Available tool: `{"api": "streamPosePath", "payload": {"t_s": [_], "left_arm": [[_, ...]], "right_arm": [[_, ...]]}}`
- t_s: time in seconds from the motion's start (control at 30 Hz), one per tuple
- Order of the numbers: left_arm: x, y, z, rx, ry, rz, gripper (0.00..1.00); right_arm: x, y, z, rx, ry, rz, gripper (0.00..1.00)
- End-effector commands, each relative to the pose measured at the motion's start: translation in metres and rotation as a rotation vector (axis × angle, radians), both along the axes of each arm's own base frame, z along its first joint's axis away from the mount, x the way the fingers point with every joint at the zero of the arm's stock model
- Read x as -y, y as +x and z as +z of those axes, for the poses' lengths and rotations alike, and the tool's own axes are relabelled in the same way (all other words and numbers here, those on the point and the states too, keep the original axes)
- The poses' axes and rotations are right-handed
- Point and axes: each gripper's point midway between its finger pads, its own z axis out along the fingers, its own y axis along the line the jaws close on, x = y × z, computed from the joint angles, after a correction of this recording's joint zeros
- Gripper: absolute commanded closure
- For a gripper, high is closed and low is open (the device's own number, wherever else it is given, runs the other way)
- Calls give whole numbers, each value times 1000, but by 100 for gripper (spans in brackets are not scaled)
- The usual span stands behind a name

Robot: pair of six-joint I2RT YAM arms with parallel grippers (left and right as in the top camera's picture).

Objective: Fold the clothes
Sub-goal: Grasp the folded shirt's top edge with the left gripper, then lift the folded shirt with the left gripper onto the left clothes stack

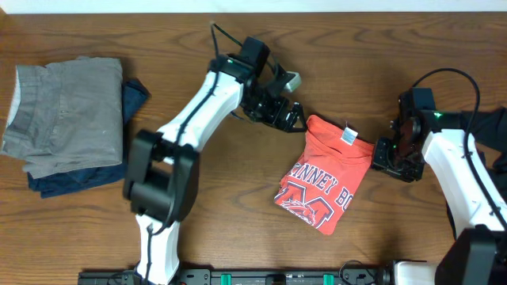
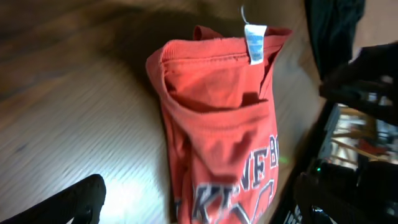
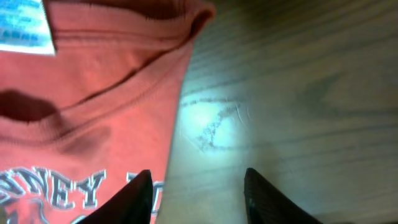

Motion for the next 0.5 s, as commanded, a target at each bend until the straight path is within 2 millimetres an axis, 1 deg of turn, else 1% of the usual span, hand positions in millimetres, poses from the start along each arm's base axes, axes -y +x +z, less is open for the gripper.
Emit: {"api": "streamPosePath", "payload": {"t_s": [0.0, 0.07, 0.17, 0.27, 0.37, 0.47], "left_arm": [[13, -7, -12, -76, -97, -41, 2], [18, -9, -27, -106, -97, -48, 2], [25, -17, -47, -150, -87, -66, 2], [34, -32, -73, -204, -57, -95, 2], [43, -48, -96, -255, -28, -123, 2], [54, -67, -111, -305, 1, -148, 2]], "right_arm": [[7, 2, 21, 69, -12, -23, 53], [7, 1, 28, 91, -13, -23, 51], [7, -1, 37, 127, -18, -16, 45], [7, -4, 44, 147, -19, -16, 43], [7, -7, 46, 146, -19, -16, 43], [8, -8, 46, 142, -23, -17, 43]]}}
